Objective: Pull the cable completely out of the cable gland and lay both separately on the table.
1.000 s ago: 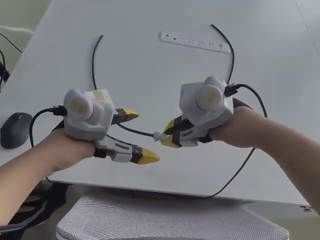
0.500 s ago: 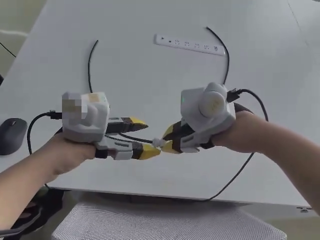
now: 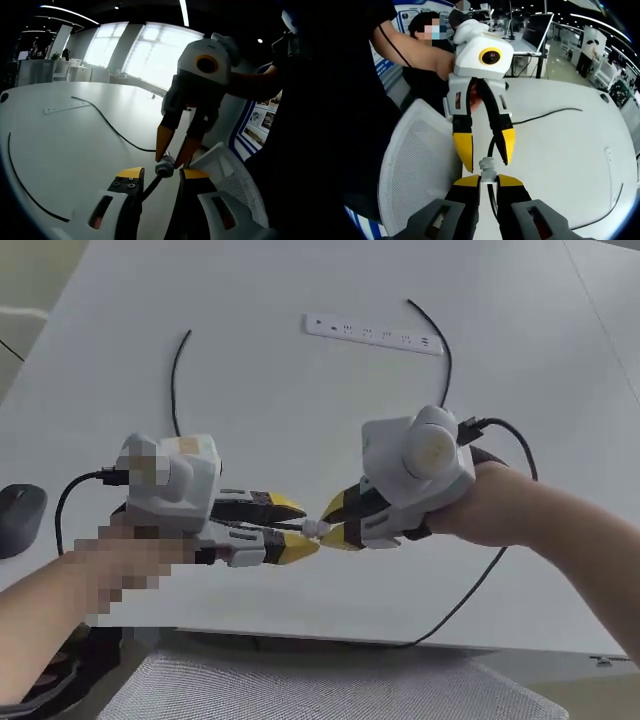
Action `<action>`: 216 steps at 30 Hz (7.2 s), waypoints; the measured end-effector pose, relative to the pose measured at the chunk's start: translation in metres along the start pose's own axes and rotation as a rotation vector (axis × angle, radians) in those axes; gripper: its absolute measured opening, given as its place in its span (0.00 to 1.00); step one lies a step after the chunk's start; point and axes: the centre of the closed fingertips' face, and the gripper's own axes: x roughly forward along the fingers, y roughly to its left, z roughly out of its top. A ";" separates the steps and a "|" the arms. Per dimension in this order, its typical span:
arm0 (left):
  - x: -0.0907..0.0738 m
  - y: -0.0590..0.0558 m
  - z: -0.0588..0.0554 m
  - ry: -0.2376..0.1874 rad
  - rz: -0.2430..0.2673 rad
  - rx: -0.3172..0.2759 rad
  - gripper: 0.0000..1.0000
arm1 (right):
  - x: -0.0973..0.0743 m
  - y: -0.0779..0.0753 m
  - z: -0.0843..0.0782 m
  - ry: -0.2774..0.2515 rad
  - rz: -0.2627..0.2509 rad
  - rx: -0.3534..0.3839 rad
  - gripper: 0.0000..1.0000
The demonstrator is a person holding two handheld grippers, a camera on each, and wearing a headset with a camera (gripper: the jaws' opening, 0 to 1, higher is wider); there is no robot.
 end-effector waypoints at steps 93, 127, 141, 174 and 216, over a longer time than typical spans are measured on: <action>0.026 -0.014 0.020 -0.014 0.021 0.085 0.15 | -0.035 0.004 -0.009 -0.393 0.240 0.201 0.06; 0.035 -0.017 0.024 -0.025 0.021 -0.002 0.15 | -0.042 -0.006 -0.025 -0.373 0.031 0.034 0.10; 0.034 -0.018 0.027 -0.021 0.034 0.074 0.15 | -0.060 -0.018 -0.016 -0.519 0.379 0.600 0.19; 0.036 -0.017 0.025 0.004 0.030 0.092 0.15 | -0.041 0.004 -0.020 -0.476 0.480 0.542 0.08; 0.029 -0.021 0.026 0.000 -0.025 0.029 0.15 | -0.040 0.002 -0.016 -0.273 -0.166 -0.044 0.10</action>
